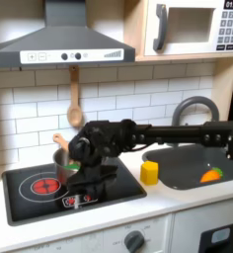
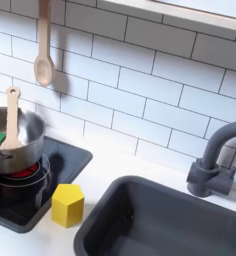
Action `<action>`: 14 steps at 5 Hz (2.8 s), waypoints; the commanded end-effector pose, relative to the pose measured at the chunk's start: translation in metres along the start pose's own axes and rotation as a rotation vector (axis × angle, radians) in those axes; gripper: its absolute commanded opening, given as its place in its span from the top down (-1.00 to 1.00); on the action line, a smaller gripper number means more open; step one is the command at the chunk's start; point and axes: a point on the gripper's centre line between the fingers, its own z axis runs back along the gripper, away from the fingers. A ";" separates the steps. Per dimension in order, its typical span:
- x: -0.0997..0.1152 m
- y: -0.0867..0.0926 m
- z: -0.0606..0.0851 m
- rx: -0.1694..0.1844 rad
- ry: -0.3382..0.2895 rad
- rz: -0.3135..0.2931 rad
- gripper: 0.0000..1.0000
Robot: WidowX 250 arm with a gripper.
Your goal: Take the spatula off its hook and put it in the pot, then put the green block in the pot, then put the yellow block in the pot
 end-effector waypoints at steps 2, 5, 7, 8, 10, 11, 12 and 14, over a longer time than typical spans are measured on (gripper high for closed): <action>-0.004 0.003 -0.006 0.012 0.018 0.001 1.00; -0.007 0.004 -0.008 0.024 0.016 -0.004 1.00; -0.001 0.004 0.012 0.020 -0.035 0.005 1.00; 0.003 -0.002 0.025 -0.013 -0.068 0.004 1.00; 0.006 -0.004 0.058 -0.041 -0.144 0.018 1.00; 0.005 -0.010 0.069 -0.056 -0.167 0.004 1.00; 0.006 -0.023 0.059 -0.071 -0.139 -0.054 1.00; 0.011 -0.033 0.059 -0.058 -0.106 -0.118 -1.00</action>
